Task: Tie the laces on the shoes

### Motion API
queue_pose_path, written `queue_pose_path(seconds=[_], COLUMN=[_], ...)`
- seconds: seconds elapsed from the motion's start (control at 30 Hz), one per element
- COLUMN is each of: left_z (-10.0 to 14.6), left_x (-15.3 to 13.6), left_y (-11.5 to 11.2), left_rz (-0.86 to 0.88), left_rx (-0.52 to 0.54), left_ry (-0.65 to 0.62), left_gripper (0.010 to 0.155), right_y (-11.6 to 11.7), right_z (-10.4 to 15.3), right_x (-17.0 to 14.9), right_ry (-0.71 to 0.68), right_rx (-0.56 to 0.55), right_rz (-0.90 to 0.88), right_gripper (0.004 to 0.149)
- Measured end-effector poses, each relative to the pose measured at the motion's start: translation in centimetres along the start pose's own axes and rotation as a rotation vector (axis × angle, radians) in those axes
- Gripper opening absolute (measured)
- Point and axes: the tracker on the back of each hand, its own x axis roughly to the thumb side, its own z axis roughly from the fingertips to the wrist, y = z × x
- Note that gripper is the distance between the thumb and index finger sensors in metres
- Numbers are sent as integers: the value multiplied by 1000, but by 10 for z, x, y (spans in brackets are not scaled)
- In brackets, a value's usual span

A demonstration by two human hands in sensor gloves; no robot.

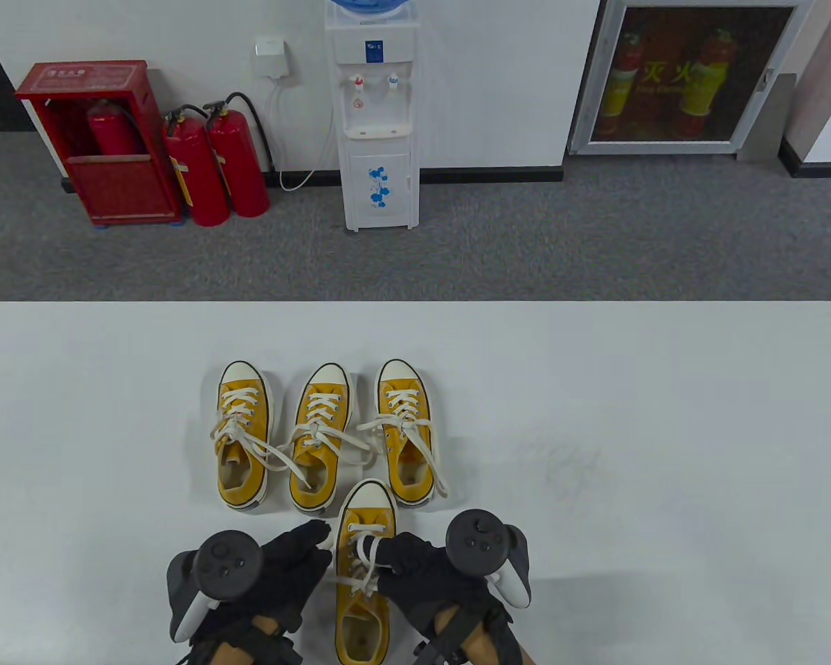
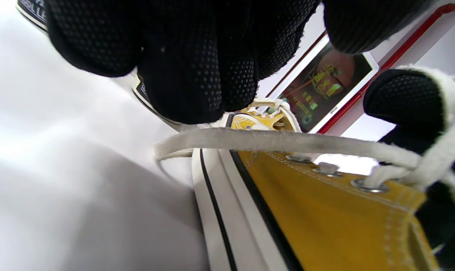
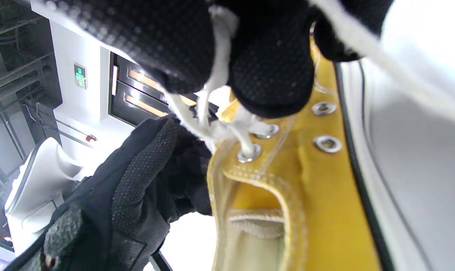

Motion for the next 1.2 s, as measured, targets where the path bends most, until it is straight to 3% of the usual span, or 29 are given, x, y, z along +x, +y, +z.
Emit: queue_pose_path(seconds=[0.37,0.57,0.83,1.2], left_z=[4,4,4,6], left_x=[6,9,11,17], left_y=[3,-2,-5,-3], left_rz=[148,230,210,142], left_rx=[41,-30,-47,-19], left_ry=[-90,-129,-145,-139], left_gripper=[58,57,49,38], right_y=[6,13,20,20], right_z=[1,3,5,5], right_x=[6,14,20,21], right_ry=[-55,-113,-144,-137], right_rx=[22,13,7,18], right_rz=[52,137,239,249], right_gripper=[50,49,46,44])
